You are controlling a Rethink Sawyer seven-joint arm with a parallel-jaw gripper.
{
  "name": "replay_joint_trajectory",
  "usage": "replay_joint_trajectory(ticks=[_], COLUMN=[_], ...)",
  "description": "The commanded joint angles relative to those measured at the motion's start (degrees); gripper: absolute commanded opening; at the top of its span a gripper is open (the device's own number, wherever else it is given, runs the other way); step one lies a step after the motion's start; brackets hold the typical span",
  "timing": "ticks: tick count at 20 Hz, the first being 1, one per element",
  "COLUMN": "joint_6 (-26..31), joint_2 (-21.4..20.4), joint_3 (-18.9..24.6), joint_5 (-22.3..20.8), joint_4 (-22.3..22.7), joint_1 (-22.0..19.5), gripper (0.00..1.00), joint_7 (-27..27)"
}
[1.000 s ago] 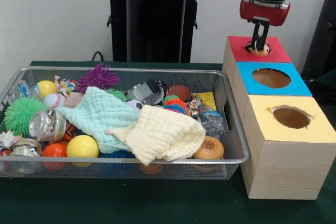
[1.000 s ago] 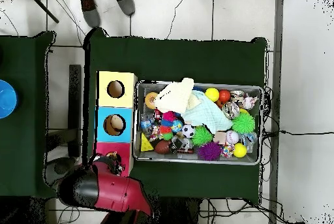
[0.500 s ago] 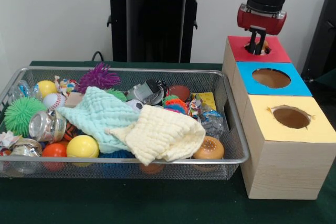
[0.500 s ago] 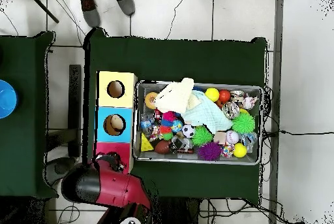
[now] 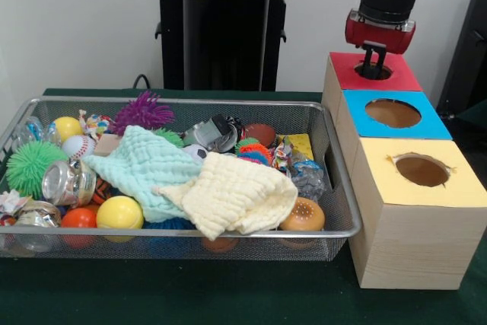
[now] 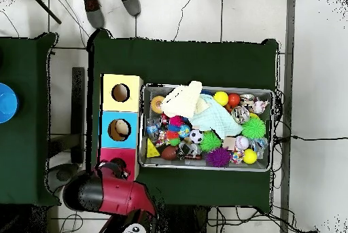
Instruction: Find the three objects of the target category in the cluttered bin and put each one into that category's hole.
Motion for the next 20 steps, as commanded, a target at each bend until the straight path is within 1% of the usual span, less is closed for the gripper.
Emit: replay_joint_trajectory(ticks=[1,8,14,20], joint_6=[6.7,8.5,13.1,15.4], joint_2=[-2.6,-4.5,-7.6,-9.6], joint_3=[3.7,3.5,2.2,0.3], joint_5=[-2.7,-3.5,-4.2,-4.5], joint_4=[-1.4,-1.1,-1.7,-3.6], joint_1=[-1.0,-1.3,-0.6,-1.3], gripper=[0.0,0.0,0.0,0.0], joint_7=[5.7,6.1,6.9,7.2])
